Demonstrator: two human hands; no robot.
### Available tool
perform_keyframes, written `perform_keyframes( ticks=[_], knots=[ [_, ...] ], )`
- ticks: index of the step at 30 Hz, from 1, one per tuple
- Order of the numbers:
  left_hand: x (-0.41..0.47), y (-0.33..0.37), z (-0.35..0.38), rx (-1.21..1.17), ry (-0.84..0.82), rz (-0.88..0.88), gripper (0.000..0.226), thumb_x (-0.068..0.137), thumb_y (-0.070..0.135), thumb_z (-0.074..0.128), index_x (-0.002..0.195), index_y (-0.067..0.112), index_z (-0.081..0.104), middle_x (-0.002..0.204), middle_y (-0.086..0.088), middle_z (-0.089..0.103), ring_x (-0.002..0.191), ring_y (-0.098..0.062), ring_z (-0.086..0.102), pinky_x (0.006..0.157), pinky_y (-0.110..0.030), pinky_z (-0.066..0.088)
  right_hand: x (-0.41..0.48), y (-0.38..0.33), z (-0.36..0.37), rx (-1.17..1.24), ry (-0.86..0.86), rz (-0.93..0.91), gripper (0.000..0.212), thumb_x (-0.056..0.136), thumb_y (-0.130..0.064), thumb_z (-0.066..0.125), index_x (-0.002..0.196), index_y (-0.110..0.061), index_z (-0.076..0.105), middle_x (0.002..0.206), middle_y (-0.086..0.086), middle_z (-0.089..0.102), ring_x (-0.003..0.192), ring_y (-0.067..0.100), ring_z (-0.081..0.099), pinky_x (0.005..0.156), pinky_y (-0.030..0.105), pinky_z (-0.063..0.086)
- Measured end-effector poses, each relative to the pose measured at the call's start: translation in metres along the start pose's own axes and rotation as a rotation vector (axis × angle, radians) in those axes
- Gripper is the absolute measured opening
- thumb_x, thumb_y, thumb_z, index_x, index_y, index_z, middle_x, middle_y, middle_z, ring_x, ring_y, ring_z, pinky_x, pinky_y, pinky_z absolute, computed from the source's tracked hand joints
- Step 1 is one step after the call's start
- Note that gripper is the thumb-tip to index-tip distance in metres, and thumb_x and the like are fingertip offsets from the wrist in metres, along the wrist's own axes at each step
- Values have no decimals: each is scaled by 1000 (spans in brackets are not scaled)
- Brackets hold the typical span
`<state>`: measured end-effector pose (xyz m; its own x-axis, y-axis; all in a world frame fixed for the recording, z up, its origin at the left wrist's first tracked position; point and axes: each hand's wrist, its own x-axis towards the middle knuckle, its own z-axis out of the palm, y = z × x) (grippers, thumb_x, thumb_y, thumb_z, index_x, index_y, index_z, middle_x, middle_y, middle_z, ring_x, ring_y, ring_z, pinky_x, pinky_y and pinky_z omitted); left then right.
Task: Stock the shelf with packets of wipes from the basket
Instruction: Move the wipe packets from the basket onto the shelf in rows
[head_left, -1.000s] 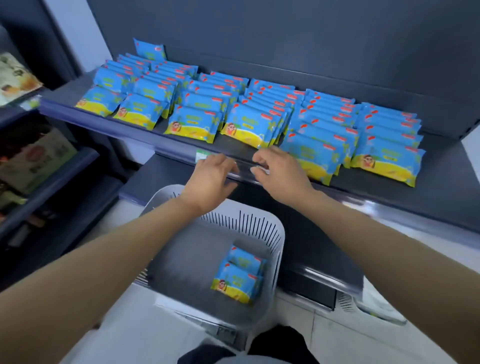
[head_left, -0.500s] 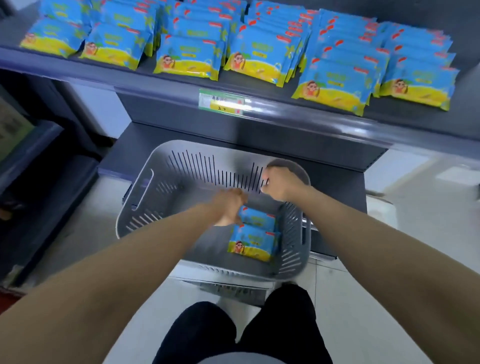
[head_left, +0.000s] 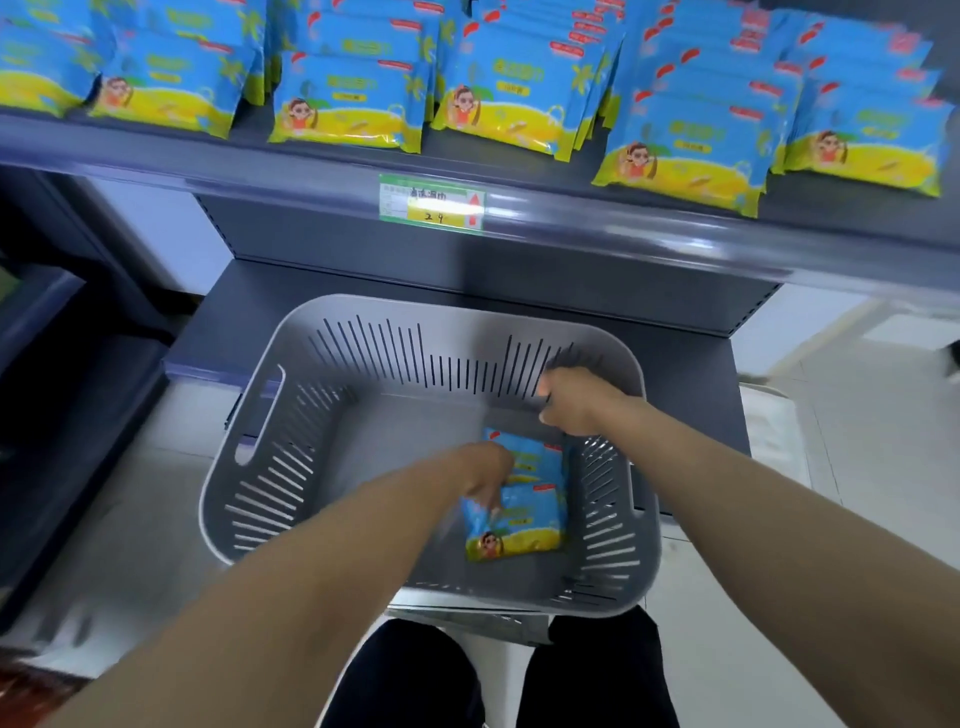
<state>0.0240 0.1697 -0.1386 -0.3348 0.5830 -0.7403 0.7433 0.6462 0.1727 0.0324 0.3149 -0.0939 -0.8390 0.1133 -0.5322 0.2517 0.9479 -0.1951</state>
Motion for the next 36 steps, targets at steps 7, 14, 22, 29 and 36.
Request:
perform_keyframes(
  ticks=[7, 14, 22, 29, 36],
  knots=[
    [-49, -49, -29, -57, 136, -102, 32, 83, 10, 63, 114, 3, 59, 115, -11, 63, 100, -27, 60, 78, -29, 46, 20, -11, 33, -137, -133, -15, 33, 81, -11, 62, 112, 1, 58, 119, 19, 60, 106, 32, 60, 84, 31, 50],
    [-82, -82, -20, -96, 199, -195, 26, 79, 5, 59, 104, 6, 64, 105, -12, 67, 94, -28, 62, 74, -32, 48, 30, -28, 71, -233, -243, 41, 56, 64, -36, 84, 107, -5, 64, 128, 12, 58, 111, 24, 57, 89, 31, 48],
    [-116, -81, -33, -74, 265, -185, 33, 75, 6, 60, 107, 9, 64, 108, -12, 65, 96, -29, 61, 77, -30, 48, 17, -45, 42, -225, -87, -56, 41, 71, -20, 77, 105, -1, 63, 110, 16, 66, 101, 30, 64, 76, 29, 49],
    [-175, -46, -124, -20, 361, -112, 22, 72, 5, 57, 92, 14, 62, 93, -5, 58, 78, -25, 51, 63, -26, 38, -56, -57, -98, -248, 82, -169, 44, 74, -20, 71, 112, -6, 53, 117, 13, 60, 103, 33, 57, 75, 33, 47],
    [-223, 22, -235, 10, 604, 113, 15, 73, 11, 67, 88, 12, 65, 82, 2, 56, 78, -18, 53, 63, -26, 40, -153, -6, -245, -239, 251, -127, 51, 74, -32, 76, 114, -10, 53, 109, 9, 56, 102, 30, 52, 74, 31, 38]
  ],
)
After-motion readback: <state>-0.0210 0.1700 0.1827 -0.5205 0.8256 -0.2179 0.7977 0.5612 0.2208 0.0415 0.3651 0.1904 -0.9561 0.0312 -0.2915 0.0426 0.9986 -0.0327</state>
